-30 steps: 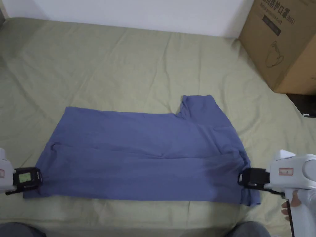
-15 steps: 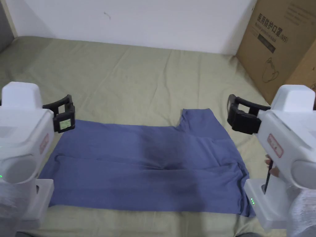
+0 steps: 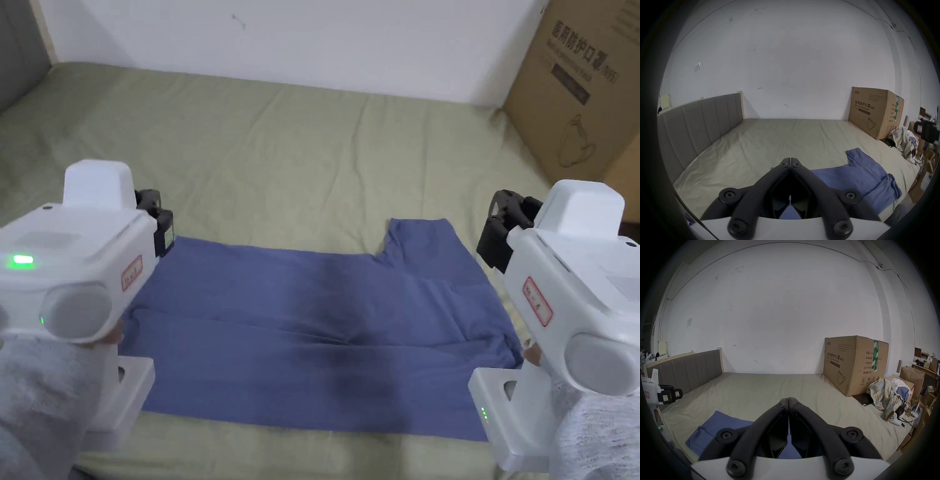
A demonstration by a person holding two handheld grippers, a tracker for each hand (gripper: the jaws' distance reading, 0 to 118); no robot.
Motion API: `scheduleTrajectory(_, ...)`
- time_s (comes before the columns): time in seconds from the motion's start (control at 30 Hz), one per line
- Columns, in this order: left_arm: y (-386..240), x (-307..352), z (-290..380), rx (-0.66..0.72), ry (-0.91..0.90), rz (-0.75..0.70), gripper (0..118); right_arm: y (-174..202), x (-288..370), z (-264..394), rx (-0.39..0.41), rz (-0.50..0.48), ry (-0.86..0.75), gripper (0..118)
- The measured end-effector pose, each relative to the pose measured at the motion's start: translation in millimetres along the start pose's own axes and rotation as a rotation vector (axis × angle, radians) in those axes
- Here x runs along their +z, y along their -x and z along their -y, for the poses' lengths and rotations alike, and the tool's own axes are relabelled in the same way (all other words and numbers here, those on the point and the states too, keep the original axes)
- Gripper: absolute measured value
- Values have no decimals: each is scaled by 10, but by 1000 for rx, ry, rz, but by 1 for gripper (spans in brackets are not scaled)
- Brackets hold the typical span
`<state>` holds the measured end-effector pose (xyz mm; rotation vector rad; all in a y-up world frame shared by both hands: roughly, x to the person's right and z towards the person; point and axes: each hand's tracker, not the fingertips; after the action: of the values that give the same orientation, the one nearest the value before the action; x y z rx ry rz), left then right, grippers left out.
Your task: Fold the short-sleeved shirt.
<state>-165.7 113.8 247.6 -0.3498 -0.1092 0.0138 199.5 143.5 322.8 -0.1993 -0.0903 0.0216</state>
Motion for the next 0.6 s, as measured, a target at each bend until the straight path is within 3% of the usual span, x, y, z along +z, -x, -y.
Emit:
scheduleTrajectory(0.1, 96, -310, -188, 52, 99, 19, 0, -25, -121, -11, 0, -3, 12, 0)
scheduleTrajectory(0.13, 132, -455, -243, 56, 133, 22, 6, -36, -171, -8, 2, -11, 19, 0)
scheduleTrajectory(0.2, 206, -774, -329, 52, 197, 19, 46, -54, -268, 8, 12, -11, 31, 0)
scheduleTrajectory(0.27, 260, -1133, -370, 16, 279, 9, 109, -94, -372, 38, 19, -16, 36, 0)
scheduleTrajectory(0.3, 276, -1343, -362, -15, 326, -3, 118, -81, -411, 48, 12, -10, 42, 0)
scheduleTrajectory(0.37, 326, -1652, -331, -49, 394, -3, 118, -120, -519, 87, -5, -1, 61, 0)
scheduleTrajectory(0.43, 406, -2011, -308, 1, 456, 57, 118, -163, -645, 134, -7, 10, 90, 0)
scheduleTrajectory(0.6, 519, -2874, -30, -18, 643, -25, 118, -233, -944, 294, -10, 23, 147, 0)
